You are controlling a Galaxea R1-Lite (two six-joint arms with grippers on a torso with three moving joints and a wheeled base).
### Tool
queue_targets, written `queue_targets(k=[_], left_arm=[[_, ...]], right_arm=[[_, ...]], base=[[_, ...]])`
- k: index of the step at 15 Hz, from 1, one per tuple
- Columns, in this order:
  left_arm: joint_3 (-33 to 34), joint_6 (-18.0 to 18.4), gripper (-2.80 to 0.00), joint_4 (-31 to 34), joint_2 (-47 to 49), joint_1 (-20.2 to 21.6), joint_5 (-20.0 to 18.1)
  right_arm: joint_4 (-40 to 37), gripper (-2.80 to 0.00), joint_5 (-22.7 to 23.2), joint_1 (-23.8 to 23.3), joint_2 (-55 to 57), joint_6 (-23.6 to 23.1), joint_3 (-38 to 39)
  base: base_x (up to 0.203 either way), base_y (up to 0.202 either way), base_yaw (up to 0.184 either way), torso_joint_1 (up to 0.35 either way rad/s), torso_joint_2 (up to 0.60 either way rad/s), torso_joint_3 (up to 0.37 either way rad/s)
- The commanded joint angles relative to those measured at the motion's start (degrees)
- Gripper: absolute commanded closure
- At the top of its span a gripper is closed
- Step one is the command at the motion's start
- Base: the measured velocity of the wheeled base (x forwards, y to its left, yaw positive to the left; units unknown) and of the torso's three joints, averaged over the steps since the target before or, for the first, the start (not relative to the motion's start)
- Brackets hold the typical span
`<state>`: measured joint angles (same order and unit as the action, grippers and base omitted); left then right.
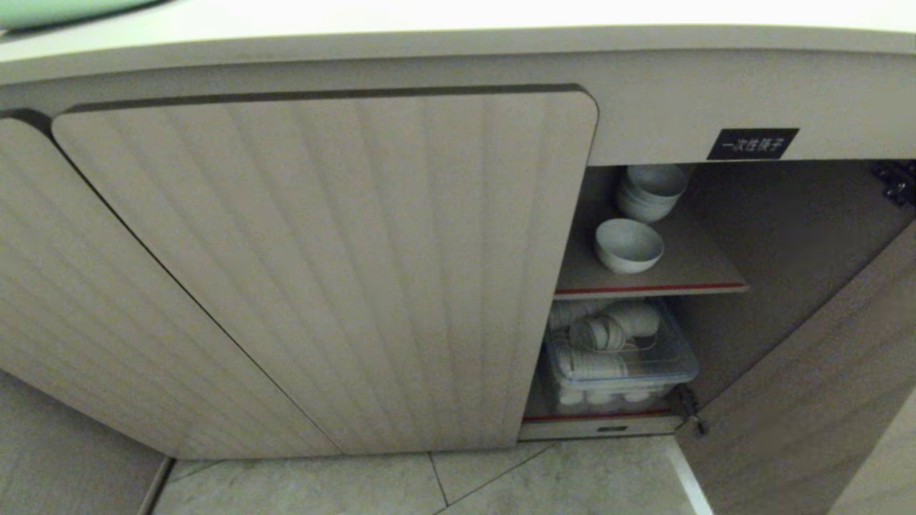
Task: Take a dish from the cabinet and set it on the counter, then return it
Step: Take the bowl from the cabinet
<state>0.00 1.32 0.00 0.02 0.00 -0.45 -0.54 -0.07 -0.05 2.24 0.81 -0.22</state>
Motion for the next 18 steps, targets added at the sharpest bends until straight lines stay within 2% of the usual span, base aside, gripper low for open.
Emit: queue_targets(k=[1,3,7,11,18], left_arm=[[0.0,0.0,0.0,0.0,-0.02,0.0,0.01],[0.0,0.0,0.0,0.0,-0.02,0.0,0.01],[0.0,0.0,0.0,0.0,-0.02,0.0,0.01],[0.0,0.0,0.0,0.0,-0.02,0.0,0.01],[0.0,0.0,0.0,0.0,-0.02,0.0,0.01]], right_arm=[[-0.31,0.0,-0.01,0.01,5.53,-0.08,-0.04],[-0.37,0.0,-0.01,-0.82,10.94,-0.31,-0.05],[-0.53,0.0,-0.01,-5.75,20.03,-0.22,-0.13],[0.0,0.0,0.58,-6.69,21.37,-3.44,-1.84],[1.34,0.0,19.07,-3.65,36.63,-9.5,-11.15]], base=[[0.0,0.0,0.0,0.0,0.0,0.0],[0.0,0.0,0.0,0.0,0.0,0.0],[0.0,0.0,0.0,0.0,0.0,0.0],[0.0,0.0,0.0,0.0,0.0,0.0],[0.0,0.0,0.0,0.0,0.0,0.0]])
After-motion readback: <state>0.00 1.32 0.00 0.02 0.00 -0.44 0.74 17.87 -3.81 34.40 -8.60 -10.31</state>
